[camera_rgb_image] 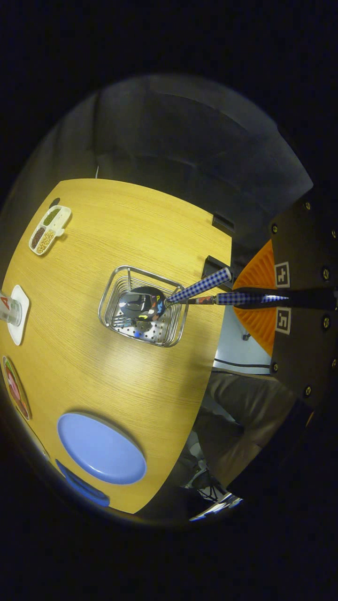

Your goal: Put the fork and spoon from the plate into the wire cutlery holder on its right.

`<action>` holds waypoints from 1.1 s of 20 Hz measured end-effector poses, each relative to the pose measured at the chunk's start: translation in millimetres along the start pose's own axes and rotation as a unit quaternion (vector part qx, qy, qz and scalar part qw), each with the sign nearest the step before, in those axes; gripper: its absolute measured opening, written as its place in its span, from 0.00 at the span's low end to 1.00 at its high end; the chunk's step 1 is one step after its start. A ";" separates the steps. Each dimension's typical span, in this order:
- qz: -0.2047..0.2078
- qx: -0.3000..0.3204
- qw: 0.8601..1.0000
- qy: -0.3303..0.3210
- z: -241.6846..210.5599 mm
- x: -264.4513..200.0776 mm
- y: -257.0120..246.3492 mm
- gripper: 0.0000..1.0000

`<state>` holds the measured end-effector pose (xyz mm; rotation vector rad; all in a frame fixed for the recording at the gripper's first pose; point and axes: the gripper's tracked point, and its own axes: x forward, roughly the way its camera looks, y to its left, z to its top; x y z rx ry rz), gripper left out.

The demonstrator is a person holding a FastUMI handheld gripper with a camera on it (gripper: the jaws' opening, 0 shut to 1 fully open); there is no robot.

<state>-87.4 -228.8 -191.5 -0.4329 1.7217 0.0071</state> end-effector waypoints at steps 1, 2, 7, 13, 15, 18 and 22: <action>0.001 -0.004 1.000 0.007 3.2 2.7 1.1 0.01; 0.000 -0.006 1.000 0.015 4.9 4.9 0.8 0.01; -0.005 -0.026 0.998 0.052 14.1 16.5 -0.7 0.01; -0.016 -0.043 0.997 0.059 32.3 14.7 -2.0 0.09; -0.016 -0.043 0.998 0.052 35.8 10.5 -1.4 0.11; -0.022 -0.043 0.998 0.036 40.1 0.3 -4.6 0.51; -0.033 -0.029 0.999 0.002 40.7 -9.2 -9.5 0.99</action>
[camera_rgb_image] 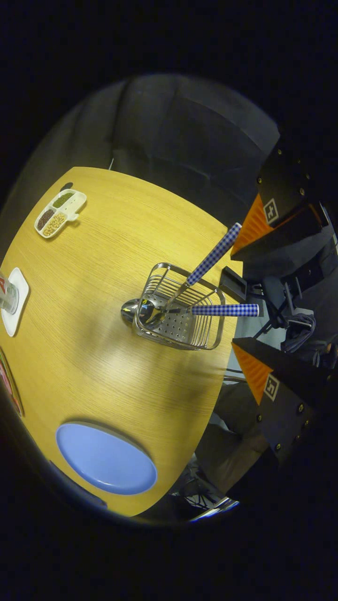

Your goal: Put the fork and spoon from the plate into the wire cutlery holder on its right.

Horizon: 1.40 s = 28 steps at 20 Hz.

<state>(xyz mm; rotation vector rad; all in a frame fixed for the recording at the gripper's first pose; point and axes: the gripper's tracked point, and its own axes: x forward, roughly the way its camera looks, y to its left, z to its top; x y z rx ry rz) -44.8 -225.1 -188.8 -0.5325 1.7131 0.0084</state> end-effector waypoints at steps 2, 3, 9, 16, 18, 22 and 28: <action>-0.001 0.008 1.000 -0.010 -5.6 -4.0 0.9 0.97; -0.001 0.013 1.000 -0.017 -9.1 -8.0 2.1 0.97; 0.006 0.058 0.994 -0.090 -21.1 -36.3 13.3 0.97; 0.041 0.094 0.975 -0.199 -1.1 -63.9 54.8 0.97; 0.060 0.110 0.962 -0.243 12.2 -71.9 72.0 0.97; 0.079 0.119 0.935 -0.324 34.6 -89.9 102.0 0.97; 0.081 0.152 0.867 -0.467 68.4 -140.7 117.6 0.97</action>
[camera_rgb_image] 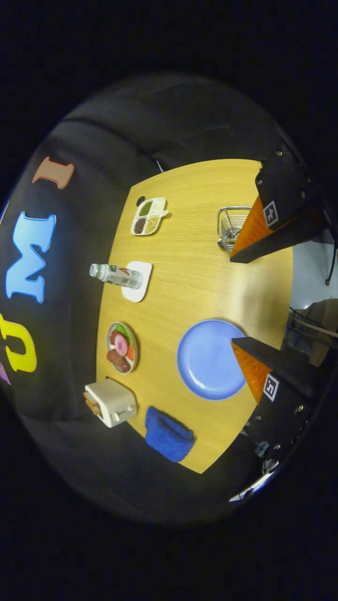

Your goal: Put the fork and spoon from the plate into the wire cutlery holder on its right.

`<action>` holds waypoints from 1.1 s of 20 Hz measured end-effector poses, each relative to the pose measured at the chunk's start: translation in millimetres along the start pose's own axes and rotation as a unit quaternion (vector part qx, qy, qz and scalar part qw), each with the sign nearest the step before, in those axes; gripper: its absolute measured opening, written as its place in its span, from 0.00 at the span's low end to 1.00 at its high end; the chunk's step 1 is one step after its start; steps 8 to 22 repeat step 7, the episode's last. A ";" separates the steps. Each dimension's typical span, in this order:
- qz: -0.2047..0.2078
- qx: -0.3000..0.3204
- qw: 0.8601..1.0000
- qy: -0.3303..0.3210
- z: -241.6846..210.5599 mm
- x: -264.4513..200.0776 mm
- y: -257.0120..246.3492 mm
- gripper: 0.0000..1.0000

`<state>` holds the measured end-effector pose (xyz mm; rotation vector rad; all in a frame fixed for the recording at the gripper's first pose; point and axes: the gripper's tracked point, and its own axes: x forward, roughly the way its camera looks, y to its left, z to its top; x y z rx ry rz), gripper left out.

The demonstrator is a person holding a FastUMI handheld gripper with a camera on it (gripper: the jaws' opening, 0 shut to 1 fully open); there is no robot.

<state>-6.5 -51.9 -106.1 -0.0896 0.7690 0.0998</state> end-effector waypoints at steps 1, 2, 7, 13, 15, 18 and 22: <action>-0.011 -0.005 0.999 -0.034 10.1 -2.7 -0.9 0.97; -0.014 -0.004 0.997 -0.072 25.3 -7.1 0.9 0.97; -0.051 0.028 0.970 -0.238 68.1 -35.7 6.4 0.97; -0.051 0.028 0.970 -0.238 68.1 -35.7 6.4 0.97; -0.051 0.028 0.970 -0.238 68.1 -35.7 6.4 0.97; -0.051 0.028 0.970 -0.238 68.1 -35.7 6.4 0.97; -0.051 0.028 0.970 -0.238 68.1 -35.7 6.4 0.97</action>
